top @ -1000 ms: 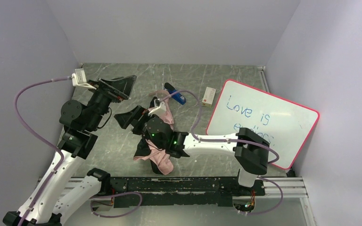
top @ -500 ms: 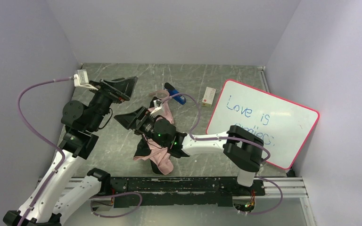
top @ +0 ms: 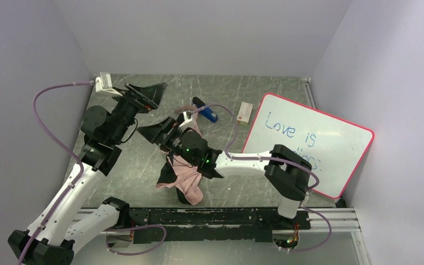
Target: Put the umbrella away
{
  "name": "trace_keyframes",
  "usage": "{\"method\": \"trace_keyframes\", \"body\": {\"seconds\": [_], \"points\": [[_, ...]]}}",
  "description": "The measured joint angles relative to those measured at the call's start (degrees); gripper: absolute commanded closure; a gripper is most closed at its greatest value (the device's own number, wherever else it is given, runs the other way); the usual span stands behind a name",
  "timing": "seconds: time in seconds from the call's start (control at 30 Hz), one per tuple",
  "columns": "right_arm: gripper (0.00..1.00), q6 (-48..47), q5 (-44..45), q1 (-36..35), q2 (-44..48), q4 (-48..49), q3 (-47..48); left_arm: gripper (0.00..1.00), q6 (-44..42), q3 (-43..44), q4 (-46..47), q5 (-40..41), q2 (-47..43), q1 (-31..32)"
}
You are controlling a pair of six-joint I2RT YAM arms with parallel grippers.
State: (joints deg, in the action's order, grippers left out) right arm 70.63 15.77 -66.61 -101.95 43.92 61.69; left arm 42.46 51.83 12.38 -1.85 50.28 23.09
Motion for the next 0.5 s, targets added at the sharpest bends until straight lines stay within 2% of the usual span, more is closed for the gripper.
{"method": "trace_keyframes", "body": {"seconds": [0.27, 0.5], "points": [[0.00, 0.3, -1.2, 0.4, 1.3, -4.2, 2.4, 0.03, 2.0, -0.7, 1.1, 0.1, -2.4, 0.0], [0.00, 2.0, -2.2, 0.4, 1.5, -8.0, 3.1, 0.03, 2.8, 0.8, -1.3, 0.1, -1.1, 0.0]]}}
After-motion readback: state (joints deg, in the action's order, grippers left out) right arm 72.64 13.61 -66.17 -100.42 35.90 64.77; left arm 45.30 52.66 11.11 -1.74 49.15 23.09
